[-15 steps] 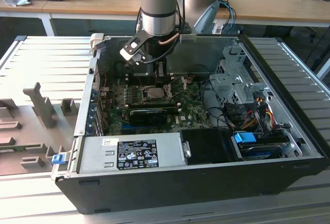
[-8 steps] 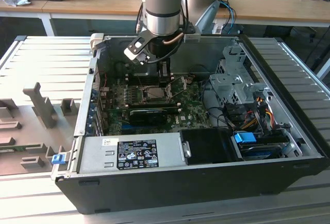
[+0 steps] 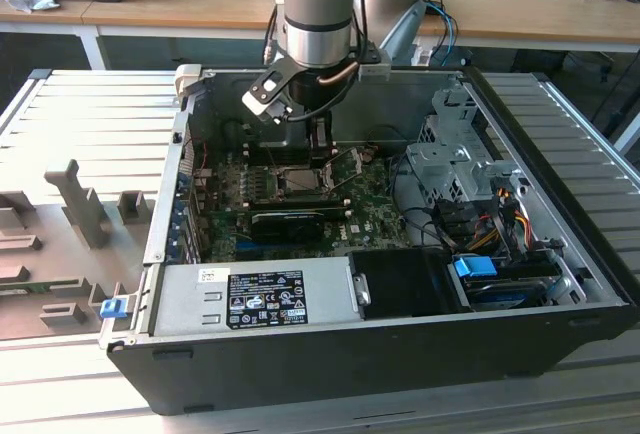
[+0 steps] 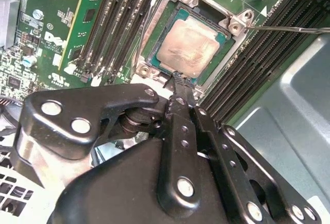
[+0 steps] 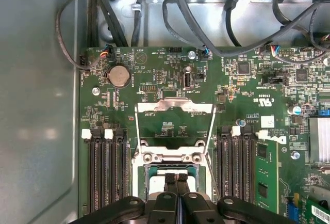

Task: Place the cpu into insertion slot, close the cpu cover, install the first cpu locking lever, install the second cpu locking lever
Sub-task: 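Close the cpu cover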

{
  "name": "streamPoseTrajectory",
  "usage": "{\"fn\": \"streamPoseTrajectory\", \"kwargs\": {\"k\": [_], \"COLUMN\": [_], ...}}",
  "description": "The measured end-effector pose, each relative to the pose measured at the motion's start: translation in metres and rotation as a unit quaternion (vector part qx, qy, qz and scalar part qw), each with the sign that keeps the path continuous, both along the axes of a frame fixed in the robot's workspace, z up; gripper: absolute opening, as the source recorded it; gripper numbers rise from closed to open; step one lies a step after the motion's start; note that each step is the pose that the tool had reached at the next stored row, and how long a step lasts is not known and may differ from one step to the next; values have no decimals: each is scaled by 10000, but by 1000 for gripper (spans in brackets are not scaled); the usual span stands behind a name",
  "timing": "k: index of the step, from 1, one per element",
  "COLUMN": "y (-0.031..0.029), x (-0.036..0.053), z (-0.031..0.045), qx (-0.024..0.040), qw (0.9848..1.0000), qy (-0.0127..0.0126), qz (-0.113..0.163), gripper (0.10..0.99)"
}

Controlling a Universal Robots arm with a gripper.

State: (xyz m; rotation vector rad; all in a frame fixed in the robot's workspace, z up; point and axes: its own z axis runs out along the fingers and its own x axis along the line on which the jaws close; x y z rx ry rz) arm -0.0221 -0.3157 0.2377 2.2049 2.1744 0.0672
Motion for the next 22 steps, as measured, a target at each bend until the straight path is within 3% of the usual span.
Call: {"fn": "streamPoseTrajectory", "kwargs": {"k": [4,6,10,13,16,18,22], "y": [0,0,0,0,0,0,0], "x": [21,100,108,193,204,233,397], "z": [16,17,67,73,124,196,197], "qx": [1,0,0,-1,0,0,0], "qw": [10000,10000,10000,10000,10000,10000,10000], "qy": [0,0,0,2,2,2,2], "qz": [1,0,1,1,1,0,0], "gripper": [106,106,106,106,106,106,106]}}
